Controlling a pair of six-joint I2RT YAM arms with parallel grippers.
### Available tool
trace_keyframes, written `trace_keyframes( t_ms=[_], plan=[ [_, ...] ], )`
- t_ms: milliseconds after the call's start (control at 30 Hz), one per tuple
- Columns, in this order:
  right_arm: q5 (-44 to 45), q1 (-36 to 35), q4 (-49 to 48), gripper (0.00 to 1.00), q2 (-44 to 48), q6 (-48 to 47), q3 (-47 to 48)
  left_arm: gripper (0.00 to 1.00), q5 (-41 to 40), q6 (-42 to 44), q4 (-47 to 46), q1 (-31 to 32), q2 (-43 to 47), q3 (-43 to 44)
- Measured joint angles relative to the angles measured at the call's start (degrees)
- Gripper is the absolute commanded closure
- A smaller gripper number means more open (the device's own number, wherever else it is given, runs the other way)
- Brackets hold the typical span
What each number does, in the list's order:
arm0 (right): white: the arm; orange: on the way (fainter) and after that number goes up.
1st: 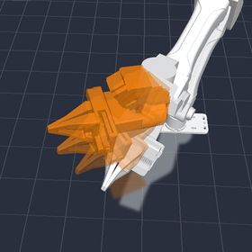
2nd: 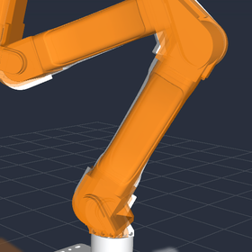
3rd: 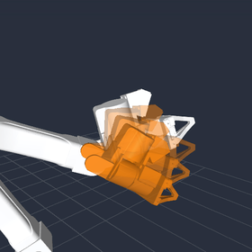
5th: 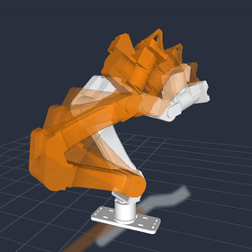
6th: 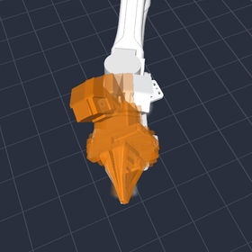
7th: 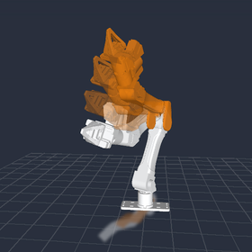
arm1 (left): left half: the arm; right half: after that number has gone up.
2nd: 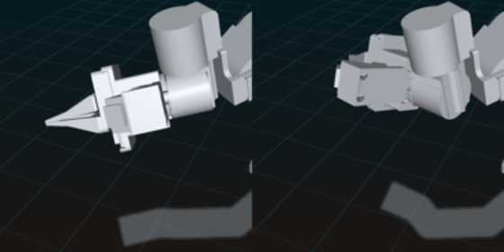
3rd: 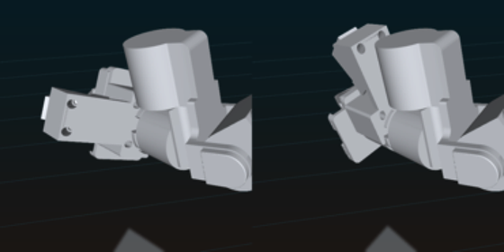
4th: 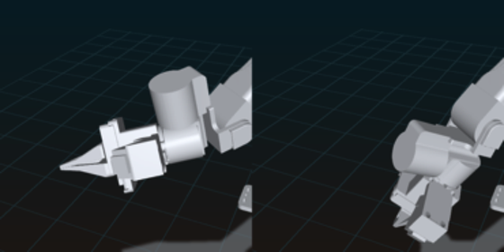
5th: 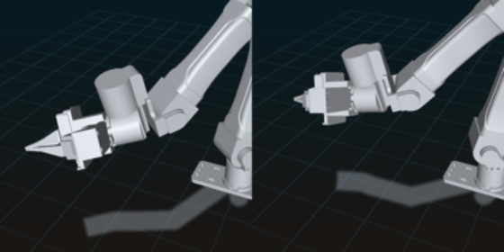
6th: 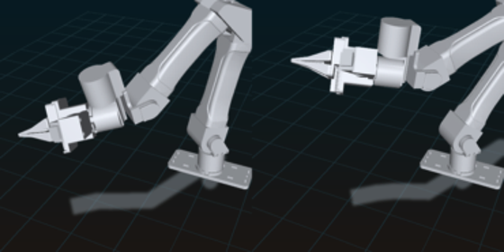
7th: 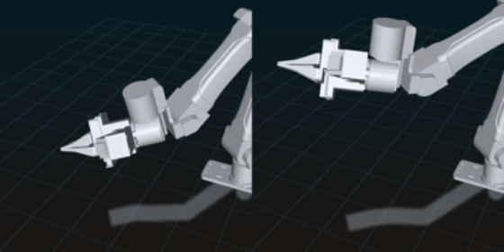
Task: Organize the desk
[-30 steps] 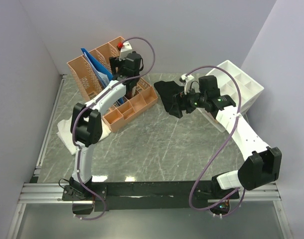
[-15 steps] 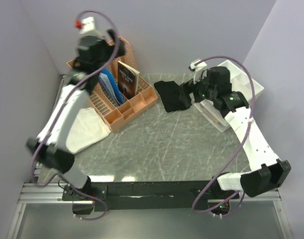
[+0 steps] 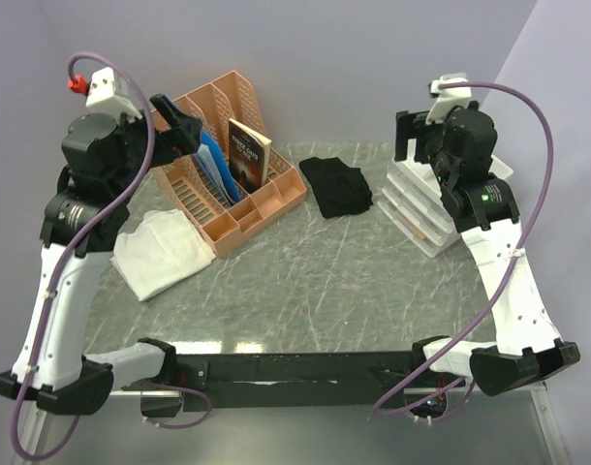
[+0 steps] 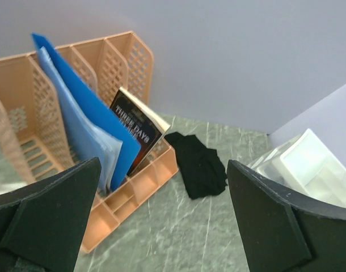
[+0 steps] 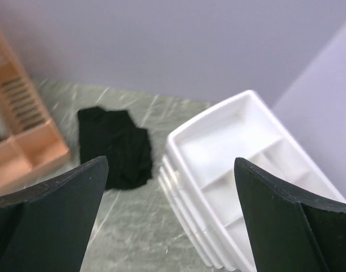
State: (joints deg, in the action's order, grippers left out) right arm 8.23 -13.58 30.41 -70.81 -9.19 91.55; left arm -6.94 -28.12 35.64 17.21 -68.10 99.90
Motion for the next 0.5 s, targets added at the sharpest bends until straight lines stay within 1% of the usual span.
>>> trace_keyframes(
  t_ms=[200,333,500],
  plan=[
    [11.2,0.1,-3.9,0.0,1.6,2.0,0.2,0.01,-2.4,-0.1,3.3,0.0,5.4,-3.3],
    [14.8,0.5,-5.3,0.0,3.7,2.0,0.2,0.0,-3.5,-0.2,4.6,0.0,6.9,-4.8],
    [16.2,1.1,-6.5,0.0,5.5,2.1,0.1,0.01,-3.6,-0.2,5.7,0.0,6.4,-5.1]
  ],
)
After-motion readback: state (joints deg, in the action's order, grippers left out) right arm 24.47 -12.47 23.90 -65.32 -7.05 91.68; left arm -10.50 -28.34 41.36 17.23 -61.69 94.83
